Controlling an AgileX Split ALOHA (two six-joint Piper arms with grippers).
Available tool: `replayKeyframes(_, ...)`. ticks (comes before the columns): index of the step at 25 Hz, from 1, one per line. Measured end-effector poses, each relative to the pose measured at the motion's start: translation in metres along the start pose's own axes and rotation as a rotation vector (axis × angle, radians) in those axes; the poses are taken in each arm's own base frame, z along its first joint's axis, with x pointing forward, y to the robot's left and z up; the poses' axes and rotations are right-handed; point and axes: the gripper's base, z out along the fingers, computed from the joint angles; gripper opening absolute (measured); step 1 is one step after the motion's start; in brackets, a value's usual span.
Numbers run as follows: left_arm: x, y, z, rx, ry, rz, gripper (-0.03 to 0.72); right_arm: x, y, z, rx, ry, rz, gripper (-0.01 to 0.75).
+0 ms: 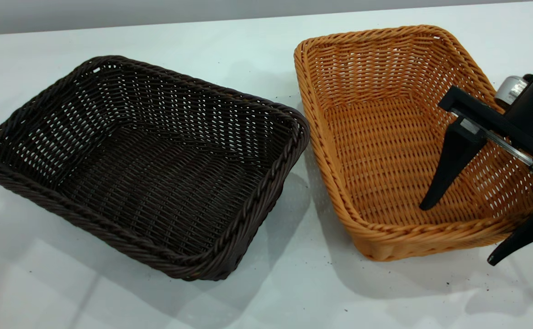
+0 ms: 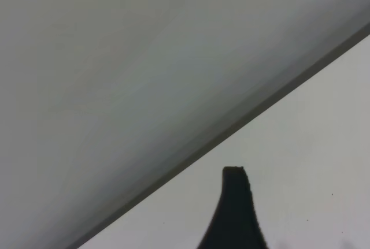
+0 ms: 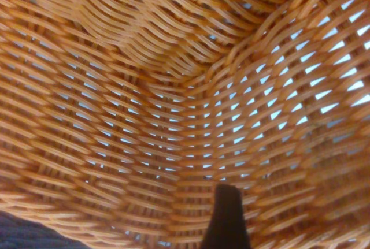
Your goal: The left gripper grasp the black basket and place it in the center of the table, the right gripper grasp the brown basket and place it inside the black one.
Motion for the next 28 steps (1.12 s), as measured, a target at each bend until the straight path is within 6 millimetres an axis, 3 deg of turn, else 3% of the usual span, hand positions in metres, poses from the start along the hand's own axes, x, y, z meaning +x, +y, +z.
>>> replayKeyframes(7, 0.0, 0.0, 0.0, 0.0, 0.0, 0.0, 0.499, -0.011, 0.003, -0.001, -0.028, -0.124, -0.074, 0.505)
replayKeyframes(23, 0.001, 0.0, 0.0, 0.005, 0.006, 0.0, 0.499, -0.042, 0.016, -0.012, -0.145, -0.491, -0.131, 0.121)
replayKeyframes(28, 0.001, 0.0, 0.0, 0.005, 0.006, 0.0, 0.499, -0.051, 0.018, -0.018, -0.163, -0.619, -0.139, 0.107)
